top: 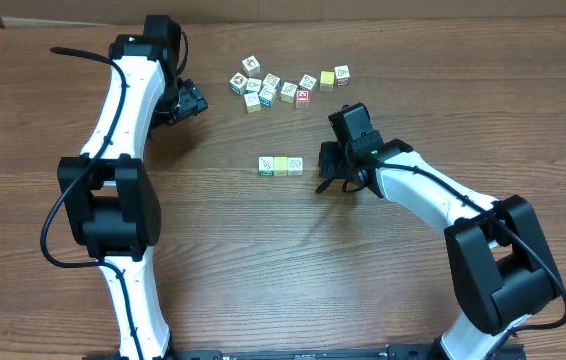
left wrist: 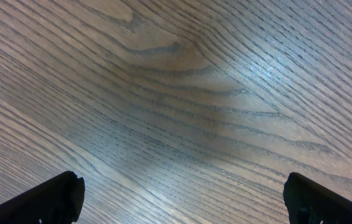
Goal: Form a horizontal line
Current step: 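Lower the E block onto the table right of the pretzel block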
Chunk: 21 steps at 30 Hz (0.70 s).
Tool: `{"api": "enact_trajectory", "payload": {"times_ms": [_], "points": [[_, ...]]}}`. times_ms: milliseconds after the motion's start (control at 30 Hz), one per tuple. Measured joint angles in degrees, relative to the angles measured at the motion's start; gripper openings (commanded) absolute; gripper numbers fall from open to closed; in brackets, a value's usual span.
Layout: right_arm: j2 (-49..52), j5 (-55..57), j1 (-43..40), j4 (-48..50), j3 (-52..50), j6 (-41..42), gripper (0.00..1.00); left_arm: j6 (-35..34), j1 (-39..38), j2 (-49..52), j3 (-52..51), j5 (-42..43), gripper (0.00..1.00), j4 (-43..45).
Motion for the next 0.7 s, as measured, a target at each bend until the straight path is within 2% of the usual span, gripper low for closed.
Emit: {"api": "enact_trajectory", "payload": {"times_ms": [700], "points": [[0.0, 0.0, 0.0, 0.0, 0.0, 0.0, 0.29, 0.0, 0.0, 0.0, 0.0, 0.0, 1.0, 0.0]]}}
